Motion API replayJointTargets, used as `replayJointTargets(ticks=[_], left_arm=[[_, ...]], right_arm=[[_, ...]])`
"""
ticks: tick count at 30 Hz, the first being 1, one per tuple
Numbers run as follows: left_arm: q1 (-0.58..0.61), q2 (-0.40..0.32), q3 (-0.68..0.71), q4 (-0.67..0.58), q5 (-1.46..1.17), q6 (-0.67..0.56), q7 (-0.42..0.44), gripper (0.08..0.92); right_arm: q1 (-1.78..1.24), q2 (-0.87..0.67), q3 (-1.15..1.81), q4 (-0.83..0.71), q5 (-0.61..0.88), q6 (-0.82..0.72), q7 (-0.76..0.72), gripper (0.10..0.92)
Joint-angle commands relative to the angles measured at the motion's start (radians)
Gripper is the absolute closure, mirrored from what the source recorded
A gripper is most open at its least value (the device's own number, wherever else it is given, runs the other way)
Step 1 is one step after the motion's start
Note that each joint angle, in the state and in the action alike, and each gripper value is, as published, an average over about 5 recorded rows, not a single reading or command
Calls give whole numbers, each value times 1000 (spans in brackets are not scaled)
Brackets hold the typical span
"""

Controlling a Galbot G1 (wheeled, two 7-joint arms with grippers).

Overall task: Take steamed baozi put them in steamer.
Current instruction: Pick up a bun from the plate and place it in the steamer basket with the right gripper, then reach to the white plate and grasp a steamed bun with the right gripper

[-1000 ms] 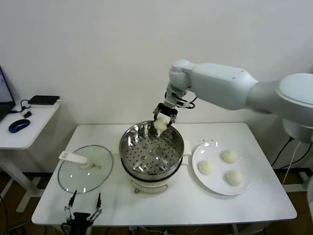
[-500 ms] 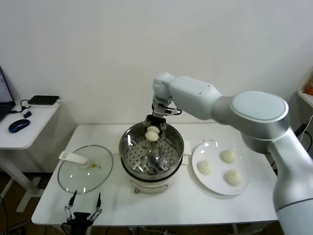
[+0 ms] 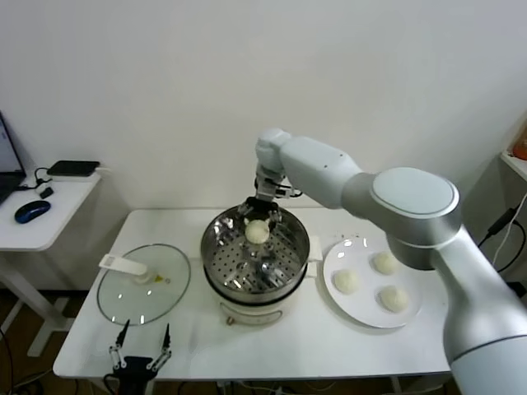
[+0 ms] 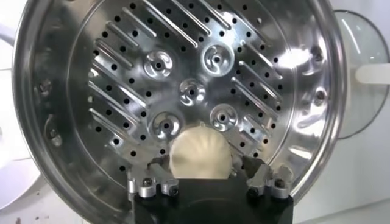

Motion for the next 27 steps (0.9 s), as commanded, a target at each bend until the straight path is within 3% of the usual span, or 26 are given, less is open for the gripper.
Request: replayJointTargets(ticks=[1,8,13,19,27], left_arm=[[11,6,2,-22,2,9,3,177],[19,10,6,-34,4,13,5,177],[22,12,14,-32,11,11,6,177],[25,15,13,-31,11,9,6,177],[27,18,12,-22,10,3,6,177]], right_arm=[[174,-104,-166,193,386,-99,-2,203],[382,-316,-383,551,613,-694,101,202],[434,-416,-439,645,688,-981,122,203],[468,-477,-473,717,742,-1139,104,203],[443,-520,-504,773,754,-1201,71,203]])
